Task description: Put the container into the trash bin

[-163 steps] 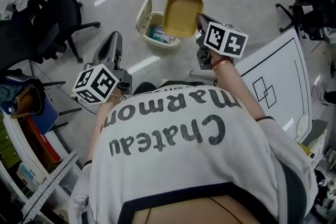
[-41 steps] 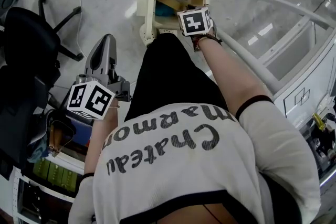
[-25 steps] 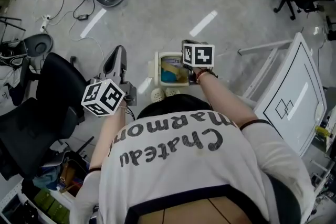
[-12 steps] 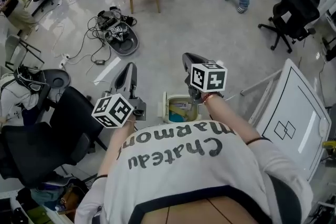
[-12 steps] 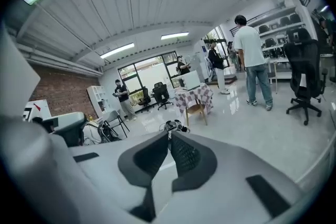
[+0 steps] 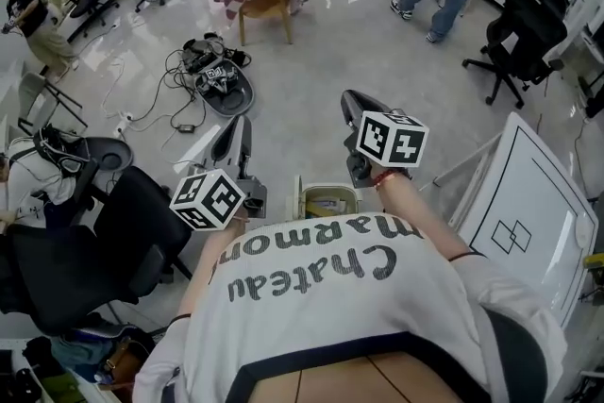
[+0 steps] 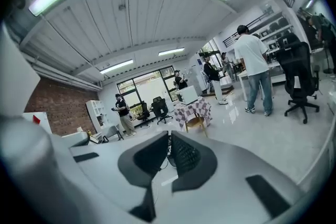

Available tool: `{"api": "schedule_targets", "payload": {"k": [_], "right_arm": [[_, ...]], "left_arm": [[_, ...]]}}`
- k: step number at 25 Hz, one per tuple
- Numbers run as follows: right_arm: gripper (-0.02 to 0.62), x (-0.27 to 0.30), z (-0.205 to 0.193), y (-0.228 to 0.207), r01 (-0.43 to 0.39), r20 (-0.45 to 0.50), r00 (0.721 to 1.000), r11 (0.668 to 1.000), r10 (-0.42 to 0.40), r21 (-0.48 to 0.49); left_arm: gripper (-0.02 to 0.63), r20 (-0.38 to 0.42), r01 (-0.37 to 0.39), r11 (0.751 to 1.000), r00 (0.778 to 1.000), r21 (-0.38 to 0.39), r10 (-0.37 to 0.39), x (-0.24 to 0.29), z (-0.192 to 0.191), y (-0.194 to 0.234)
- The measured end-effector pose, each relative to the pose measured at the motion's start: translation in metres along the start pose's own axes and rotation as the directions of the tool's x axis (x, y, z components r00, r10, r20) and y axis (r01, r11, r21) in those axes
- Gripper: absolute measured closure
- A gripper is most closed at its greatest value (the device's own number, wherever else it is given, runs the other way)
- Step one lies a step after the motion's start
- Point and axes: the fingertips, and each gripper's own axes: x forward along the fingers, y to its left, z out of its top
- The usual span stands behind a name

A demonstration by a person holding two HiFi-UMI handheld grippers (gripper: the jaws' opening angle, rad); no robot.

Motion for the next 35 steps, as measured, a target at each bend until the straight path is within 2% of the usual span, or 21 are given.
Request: {"api": "schedule_targets", "payload": {"k": [8,16,23,35], "right_arm": [[0.561,-0.007,-0.007,-0.002,-0.023,-0.022,1.0,0.999,0.022,-0.025],[0.561,-0.011,-0.031,-0.008,-0.072,-0.073,0.995,0.996,0.068,-0.054],[0.561,-0.008,-0.051,-0.016,-0.091,-0.115,0.99,0.995,0.086,-0.038],[0.561,0.007,-0.057,-0.017,-0.075,-0.125,0.99,0.997,0.071,-0.028]], "left_arm": [[0.584,0.026,-0.025,1.0,0.999,0.006,0.025,-0.011,-0.005,-0.01],[0.584,0.05,-0.101,0.995,0.993,-0.027,0.102,-0.033,-0.032,-0.01],[0.584,0.044,-0.159,0.987,0.986,-0.036,0.16,-0.047,-0.046,-0.006],[0.584,0.037,-0.162,0.986,0.986,-0.044,0.164,-0.049,-0.044,0.007]]}}
